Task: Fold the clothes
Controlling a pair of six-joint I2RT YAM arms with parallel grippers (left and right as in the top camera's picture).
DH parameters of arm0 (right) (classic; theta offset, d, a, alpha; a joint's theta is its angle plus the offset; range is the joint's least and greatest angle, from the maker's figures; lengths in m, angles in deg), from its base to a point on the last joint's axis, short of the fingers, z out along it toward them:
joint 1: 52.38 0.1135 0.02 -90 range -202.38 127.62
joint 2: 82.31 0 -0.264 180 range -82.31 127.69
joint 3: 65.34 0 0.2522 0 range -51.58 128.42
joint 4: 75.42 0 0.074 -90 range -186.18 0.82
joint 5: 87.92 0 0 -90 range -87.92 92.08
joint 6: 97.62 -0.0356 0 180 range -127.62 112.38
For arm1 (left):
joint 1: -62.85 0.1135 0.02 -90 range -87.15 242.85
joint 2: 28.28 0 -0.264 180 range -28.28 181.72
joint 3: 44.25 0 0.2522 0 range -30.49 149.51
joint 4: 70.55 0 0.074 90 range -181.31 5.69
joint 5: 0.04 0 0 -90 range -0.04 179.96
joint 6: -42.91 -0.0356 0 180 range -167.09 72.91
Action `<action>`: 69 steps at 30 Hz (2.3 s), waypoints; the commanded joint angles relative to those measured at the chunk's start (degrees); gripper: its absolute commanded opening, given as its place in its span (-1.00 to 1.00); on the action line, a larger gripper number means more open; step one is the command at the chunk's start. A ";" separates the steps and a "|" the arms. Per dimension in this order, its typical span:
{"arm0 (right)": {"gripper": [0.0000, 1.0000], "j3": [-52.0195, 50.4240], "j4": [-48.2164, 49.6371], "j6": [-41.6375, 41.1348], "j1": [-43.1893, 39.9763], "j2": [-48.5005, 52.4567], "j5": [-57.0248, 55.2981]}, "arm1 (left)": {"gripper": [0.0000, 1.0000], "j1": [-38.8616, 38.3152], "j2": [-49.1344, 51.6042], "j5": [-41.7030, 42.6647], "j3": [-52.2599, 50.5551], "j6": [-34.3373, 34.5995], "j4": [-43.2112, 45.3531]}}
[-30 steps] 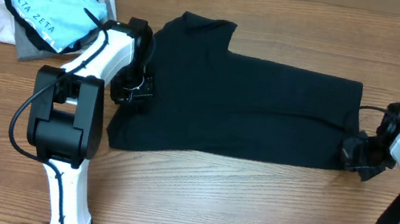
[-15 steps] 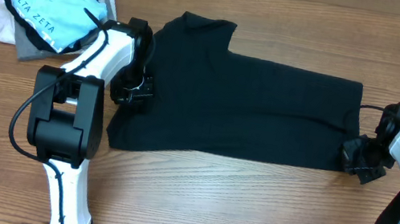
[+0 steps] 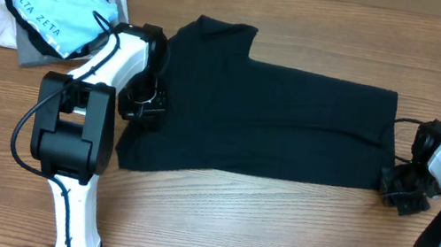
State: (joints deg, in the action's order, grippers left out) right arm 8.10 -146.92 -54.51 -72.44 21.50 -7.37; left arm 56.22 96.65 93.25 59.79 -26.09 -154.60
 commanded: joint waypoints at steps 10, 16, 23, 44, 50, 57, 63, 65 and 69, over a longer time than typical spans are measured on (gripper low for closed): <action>-0.93 6.71 0.83 11.72 -0.52 -8.04 8.59 | -0.91 0.39 1.22 -2.38 0.20 1.75 -0.15; -0.93 6.64 6.36 15.45 -0.26 -5.05 16.63 | -0.85 0.39 1.25 -2.19 0.20 1.77 0.72; -0.93 6.64 8.20 15.43 0.13 2.19 17.27 | -0.86 0.39 1.22 -2.21 0.20 1.75 0.92; -0.93 -1.49 4.52 1.18 -0.04 6.84 6.80 | -0.91 0.39 1.22 -2.21 0.20 1.97 -1.60; -0.93 -1.49 2.43 -1.16 -0.04 5.55 2.49 | -0.92 0.28 1.18 -2.25 0.20 3.52 -5.20; -0.93 -1.42 2.40 -1.33 -2.62 4.61 1.51 | -0.91 -0.17 1.18 -2.49 0.17 4.31 -10.62; -0.93 1.27 1.20 1.97 -6.47 4.22 1.55 | -0.92 -1.46 -0.94 -2.56 0.17 4.90 -10.01; -0.93 3.54 -0.13 1.97 -7.04 3.76 1.79 | -0.92 -2.10 -3.15 -3.37 0.17 6.62 -10.05; -0.88 10.45 -4.20 4.85 -7.19 3.06 2.21 | -0.91 -3.15 -9.77 -4.31 0.24 7.32 -8.98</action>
State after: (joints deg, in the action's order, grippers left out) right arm 13.19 -150.20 -52.52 -79.47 24.37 -2.94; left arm 54.08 94.18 90.49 59.77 -20.78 -164.17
